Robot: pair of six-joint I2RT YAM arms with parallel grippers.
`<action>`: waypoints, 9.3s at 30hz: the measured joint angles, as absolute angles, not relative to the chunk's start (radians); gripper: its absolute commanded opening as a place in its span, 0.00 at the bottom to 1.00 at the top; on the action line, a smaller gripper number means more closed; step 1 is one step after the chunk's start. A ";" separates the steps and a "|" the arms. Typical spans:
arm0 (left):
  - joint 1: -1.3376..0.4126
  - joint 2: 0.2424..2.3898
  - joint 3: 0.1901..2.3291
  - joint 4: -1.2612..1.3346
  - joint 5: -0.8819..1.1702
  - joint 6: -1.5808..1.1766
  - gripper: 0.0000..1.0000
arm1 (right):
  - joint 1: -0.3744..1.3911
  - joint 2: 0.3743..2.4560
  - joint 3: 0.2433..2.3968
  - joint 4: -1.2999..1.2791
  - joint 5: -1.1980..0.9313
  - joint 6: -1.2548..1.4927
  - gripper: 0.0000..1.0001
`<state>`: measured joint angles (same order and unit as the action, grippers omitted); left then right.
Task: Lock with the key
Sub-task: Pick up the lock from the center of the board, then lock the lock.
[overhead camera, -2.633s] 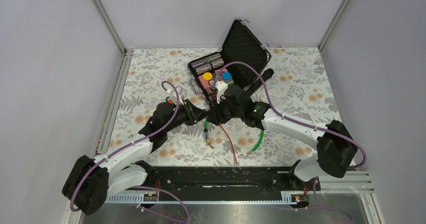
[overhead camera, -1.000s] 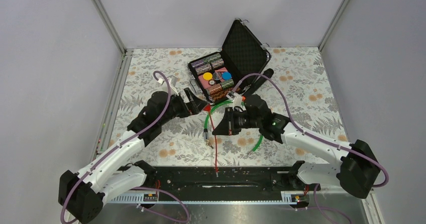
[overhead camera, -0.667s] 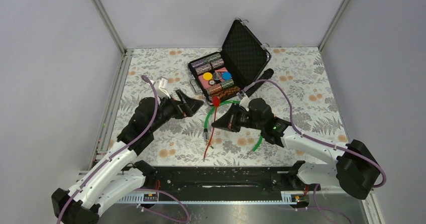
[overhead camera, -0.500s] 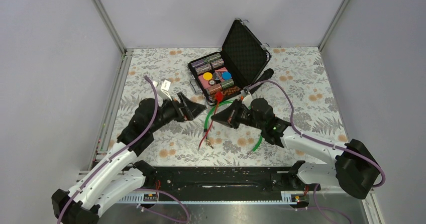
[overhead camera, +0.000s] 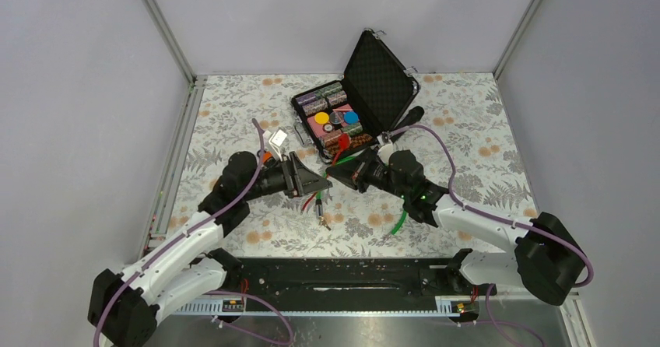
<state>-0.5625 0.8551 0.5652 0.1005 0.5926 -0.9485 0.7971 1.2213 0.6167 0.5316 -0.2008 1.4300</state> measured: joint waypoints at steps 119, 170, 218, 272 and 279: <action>-0.567 0.690 0.909 -0.510 0.505 -0.409 0.99 | 0.859 1.297 0.989 -0.109 -0.652 -0.383 0.00; -0.784 0.867 0.619 0.472 0.653 -0.840 0.53 | 0.782 1.065 0.859 0.725 -0.409 0.794 0.00; -0.793 0.944 1.038 -0.647 0.133 -0.236 0.00 | 0.781 0.690 1.195 -0.398 -0.022 0.027 0.85; -0.799 0.801 0.739 -0.161 0.284 -0.312 0.00 | 0.768 1.047 0.934 0.065 -0.259 0.215 0.00; -0.799 0.710 0.611 0.134 0.323 -0.313 0.00 | 0.785 1.109 0.802 0.594 -0.324 0.534 0.00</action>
